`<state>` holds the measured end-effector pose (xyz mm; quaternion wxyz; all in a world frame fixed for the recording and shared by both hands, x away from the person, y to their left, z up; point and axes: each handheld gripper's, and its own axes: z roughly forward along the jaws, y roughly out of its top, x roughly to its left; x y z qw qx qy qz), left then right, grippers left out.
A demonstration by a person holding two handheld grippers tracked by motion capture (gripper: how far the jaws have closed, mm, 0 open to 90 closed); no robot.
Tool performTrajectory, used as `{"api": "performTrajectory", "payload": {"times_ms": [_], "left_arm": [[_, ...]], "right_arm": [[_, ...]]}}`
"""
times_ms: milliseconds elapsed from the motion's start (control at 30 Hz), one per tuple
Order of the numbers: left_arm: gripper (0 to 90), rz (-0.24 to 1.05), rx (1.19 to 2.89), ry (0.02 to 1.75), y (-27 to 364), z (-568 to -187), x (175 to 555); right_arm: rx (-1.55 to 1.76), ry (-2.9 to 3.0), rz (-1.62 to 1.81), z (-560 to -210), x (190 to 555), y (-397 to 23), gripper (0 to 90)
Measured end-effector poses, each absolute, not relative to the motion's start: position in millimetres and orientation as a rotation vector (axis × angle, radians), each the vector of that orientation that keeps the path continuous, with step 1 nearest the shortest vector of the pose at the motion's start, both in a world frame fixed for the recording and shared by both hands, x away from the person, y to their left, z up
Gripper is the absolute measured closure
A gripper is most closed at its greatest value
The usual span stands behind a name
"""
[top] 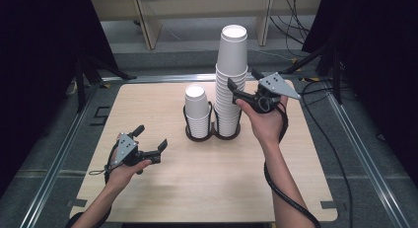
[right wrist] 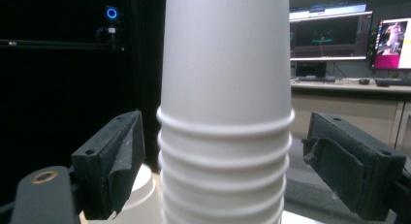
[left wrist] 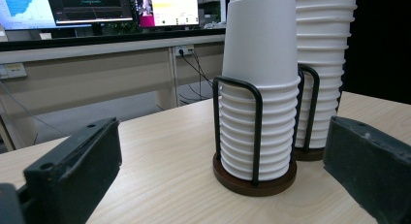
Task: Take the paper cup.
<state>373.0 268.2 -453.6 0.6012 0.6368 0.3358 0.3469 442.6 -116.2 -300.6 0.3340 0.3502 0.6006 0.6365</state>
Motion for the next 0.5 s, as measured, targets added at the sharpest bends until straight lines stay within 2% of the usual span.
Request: {"api": "performTrajectory", "payload": {"times_ms": [500], "left_arm": [[0.0,0.798,1.482,0.78,269,-456,373]], "right_arm": [[0.904,1.583,1.662,-276,463,-104,9.9]]}}
